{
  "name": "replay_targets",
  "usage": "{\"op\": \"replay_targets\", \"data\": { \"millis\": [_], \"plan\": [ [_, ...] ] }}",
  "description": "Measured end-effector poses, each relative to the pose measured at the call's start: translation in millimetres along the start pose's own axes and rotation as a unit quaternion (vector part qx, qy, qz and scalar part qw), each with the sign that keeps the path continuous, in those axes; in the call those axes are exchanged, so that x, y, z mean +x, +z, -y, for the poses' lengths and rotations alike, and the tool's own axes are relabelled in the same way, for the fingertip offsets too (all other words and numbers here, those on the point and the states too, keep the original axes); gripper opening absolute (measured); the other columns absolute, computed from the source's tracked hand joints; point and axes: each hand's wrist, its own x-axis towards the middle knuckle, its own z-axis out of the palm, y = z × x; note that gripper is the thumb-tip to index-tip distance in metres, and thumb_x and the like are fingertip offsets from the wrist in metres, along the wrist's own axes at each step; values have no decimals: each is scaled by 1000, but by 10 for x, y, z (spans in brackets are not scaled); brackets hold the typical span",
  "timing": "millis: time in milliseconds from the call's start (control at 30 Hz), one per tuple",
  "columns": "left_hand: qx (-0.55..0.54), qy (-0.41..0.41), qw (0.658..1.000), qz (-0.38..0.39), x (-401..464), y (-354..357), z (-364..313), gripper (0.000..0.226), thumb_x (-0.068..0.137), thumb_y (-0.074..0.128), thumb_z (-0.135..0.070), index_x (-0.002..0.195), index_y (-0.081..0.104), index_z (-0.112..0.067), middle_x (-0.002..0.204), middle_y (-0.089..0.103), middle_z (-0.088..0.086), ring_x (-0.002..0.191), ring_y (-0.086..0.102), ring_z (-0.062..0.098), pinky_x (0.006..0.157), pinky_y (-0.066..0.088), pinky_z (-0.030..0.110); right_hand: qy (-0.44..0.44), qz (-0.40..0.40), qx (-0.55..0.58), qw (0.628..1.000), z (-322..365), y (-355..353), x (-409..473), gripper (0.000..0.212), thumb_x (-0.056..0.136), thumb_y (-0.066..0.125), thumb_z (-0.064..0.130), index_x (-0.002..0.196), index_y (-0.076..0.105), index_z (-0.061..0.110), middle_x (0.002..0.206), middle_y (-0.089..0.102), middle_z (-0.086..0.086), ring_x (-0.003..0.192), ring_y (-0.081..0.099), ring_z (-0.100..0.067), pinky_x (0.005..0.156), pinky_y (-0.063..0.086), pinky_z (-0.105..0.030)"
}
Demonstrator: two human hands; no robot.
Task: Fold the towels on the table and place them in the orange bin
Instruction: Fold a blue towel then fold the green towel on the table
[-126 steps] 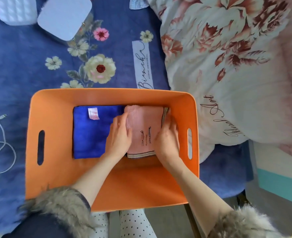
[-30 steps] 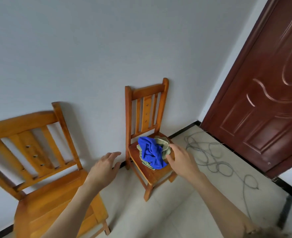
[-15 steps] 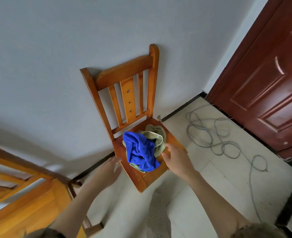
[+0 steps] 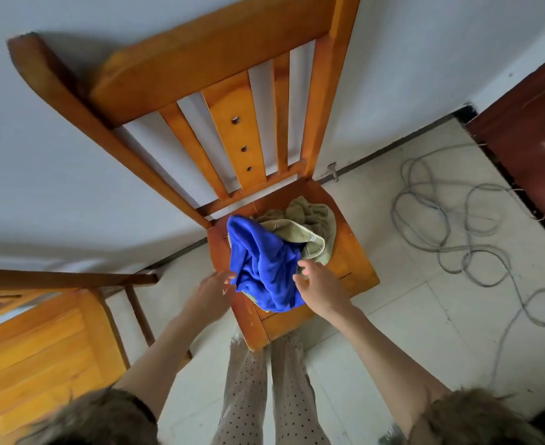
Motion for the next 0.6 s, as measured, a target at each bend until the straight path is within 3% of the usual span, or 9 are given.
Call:
{"op": "replay_targets", "data": {
  "millis": [167,300,367,433,467,533,600],
  "plan": [
    [-71,-87,994,-11,515,237,86,38,94,45,-13,133,47,-12,132,52,9,119,50,28,98,40,35,1,-7,42,999,-109,275,496,43,97,44,25,137,41,10,135,51,-8,123,48,-21,101,39,-33],
    [-192,-189,962,-41,803,452,185,58,92,53,-17,144,28,-9,143,40,15,127,43,33,105,37,43,4,-4,74,997,-115,569,742,45,96,45,26,138,40,11,136,50,-10,124,47,-22,102,39,-35],
    [-256,-214,942,-40,897,539,228,61,91,57,-18,144,28,-8,140,43,15,124,46,33,103,39,44,6,7,83,997,-111,675,777,48,96,45,26,140,37,10,141,45,-9,129,42,-21,104,35,-30],
    [-317,-236,916,-61,961,578,228,43,88,59,-13,130,48,-8,120,58,16,105,57,32,90,46,37,9,20,102,995,-106,743,759,49,97,45,27,142,35,9,144,41,-7,132,38,-19,104,31,-25],
    [-327,-239,911,-78,971,569,203,28,86,58,-10,114,59,-9,106,63,16,92,58,30,82,47,34,11,28,113,993,-100,763,742,49,97,45,27,142,35,9,145,40,-7,133,37,-18,104,30,-25],
    [-320,-226,915,-101,944,514,130,9,83,57,-8,88,61,-14,86,62,12,79,56,28,74,46,34,15,33,129,991,-78,773,704,48,97,46,27,141,37,10,143,42,-6,130,39,-17,102,32,-24],
    [-305,-186,927,-111,853,418,59,6,83,55,-7,85,60,-11,80,59,10,75,54,28,71,45,33,20,17,137,990,-39,726,660,45,96,47,25,138,40,11,139,47,-5,123,45,-15,93,34,-18]
  ]
}}
